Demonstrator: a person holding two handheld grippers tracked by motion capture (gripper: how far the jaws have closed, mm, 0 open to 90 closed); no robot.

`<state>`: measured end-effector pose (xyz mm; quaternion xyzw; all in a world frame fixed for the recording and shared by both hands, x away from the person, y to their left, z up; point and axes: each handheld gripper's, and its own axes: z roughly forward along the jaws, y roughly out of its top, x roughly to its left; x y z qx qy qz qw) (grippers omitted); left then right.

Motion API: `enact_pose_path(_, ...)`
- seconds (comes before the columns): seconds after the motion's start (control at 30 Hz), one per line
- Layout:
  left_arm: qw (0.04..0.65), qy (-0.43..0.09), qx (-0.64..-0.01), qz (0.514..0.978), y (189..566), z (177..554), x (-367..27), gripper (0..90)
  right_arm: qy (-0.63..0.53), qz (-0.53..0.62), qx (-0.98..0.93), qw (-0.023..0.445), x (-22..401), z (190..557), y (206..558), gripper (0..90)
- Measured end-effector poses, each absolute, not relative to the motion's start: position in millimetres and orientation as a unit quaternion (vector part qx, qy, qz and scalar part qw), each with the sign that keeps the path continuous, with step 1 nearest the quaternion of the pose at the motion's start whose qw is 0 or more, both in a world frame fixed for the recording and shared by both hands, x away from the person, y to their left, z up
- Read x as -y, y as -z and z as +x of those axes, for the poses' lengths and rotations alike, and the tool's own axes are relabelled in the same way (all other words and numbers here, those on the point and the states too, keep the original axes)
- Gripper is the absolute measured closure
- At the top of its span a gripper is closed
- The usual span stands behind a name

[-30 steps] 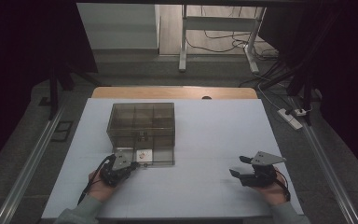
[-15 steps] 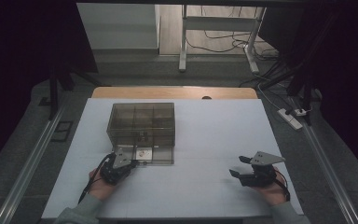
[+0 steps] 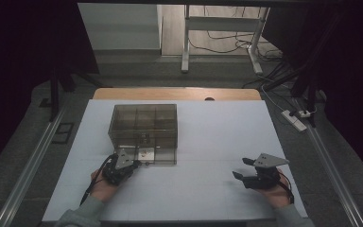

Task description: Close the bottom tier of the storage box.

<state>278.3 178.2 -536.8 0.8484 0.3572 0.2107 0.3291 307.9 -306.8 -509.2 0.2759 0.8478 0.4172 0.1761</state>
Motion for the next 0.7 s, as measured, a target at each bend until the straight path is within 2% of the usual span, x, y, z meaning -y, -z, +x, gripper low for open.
enact_pose_path(0.7,0.322,-0.22,-0.368,0.844,539.5,291.0,-178.4,88.9,-0.412,0.274,-0.851,0.179,306.3,308.7,510.0,31.0)
